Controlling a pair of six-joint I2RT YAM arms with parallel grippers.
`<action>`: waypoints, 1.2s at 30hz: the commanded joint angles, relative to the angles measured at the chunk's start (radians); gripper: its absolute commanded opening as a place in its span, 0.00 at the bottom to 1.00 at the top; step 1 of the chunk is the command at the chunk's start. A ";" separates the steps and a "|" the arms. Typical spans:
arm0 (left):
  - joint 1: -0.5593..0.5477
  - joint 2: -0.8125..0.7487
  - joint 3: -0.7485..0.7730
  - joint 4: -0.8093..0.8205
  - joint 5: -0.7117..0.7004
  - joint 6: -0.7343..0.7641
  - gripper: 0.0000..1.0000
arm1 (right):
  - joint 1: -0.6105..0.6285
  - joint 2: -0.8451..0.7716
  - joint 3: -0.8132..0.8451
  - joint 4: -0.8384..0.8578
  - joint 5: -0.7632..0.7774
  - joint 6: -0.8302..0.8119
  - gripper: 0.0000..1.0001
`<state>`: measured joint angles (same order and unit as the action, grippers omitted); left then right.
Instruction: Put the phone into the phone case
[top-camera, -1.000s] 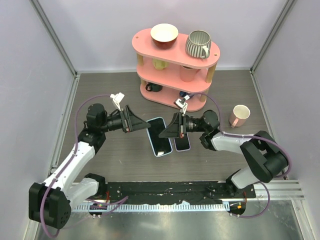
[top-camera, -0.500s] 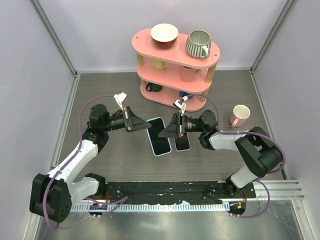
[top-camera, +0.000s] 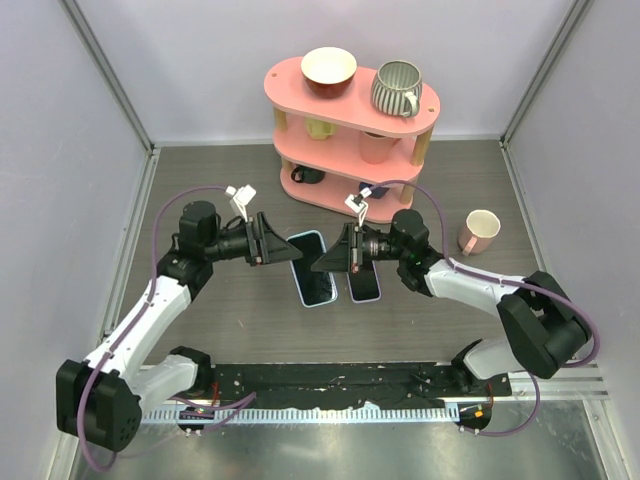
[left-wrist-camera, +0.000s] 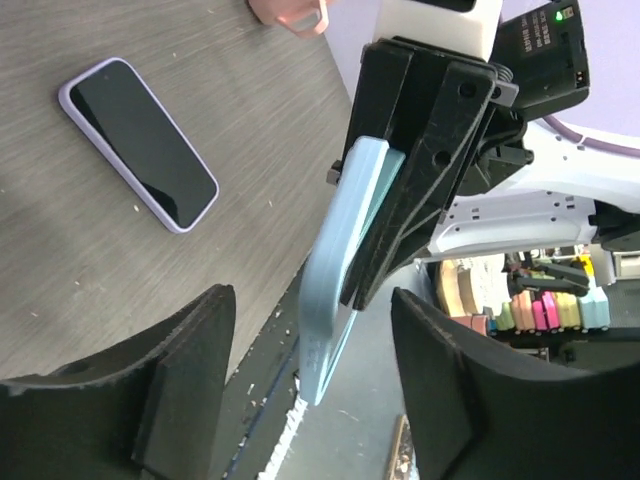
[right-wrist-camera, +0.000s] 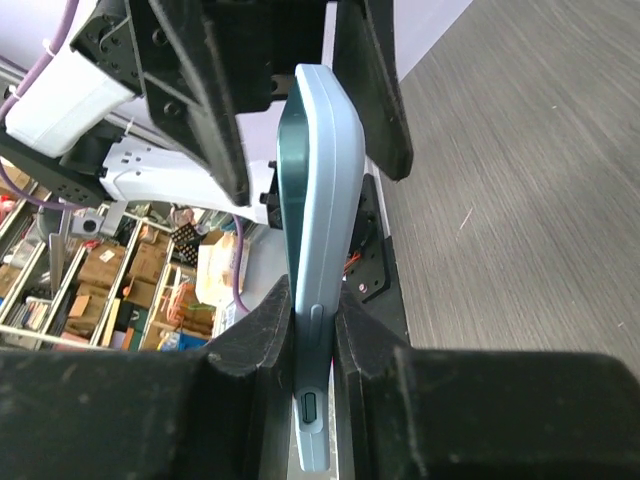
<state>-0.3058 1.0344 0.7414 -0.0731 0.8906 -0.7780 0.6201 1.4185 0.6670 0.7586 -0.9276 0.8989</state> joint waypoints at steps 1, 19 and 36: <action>-0.004 -0.063 -0.042 0.106 0.031 -0.032 0.71 | 0.000 -0.052 0.039 0.057 0.064 0.023 0.01; -0.030 -0.050 -0.227 0.538 0.071 -0.316 0.65 | 0.016 -0.012 0.005 0.413 0.182 0.285 0.01; -0.067 -0.019 -0.283 0.631 0.117 -0.346 0.04 | 0.036 0.007 -0.041 0.400 0.239 0.239 0.26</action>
<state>-0.3676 1.0252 0.4667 0.5056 0.9718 -1.1179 0.6510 1.4662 0.6056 1.0508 -0.7162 1.1591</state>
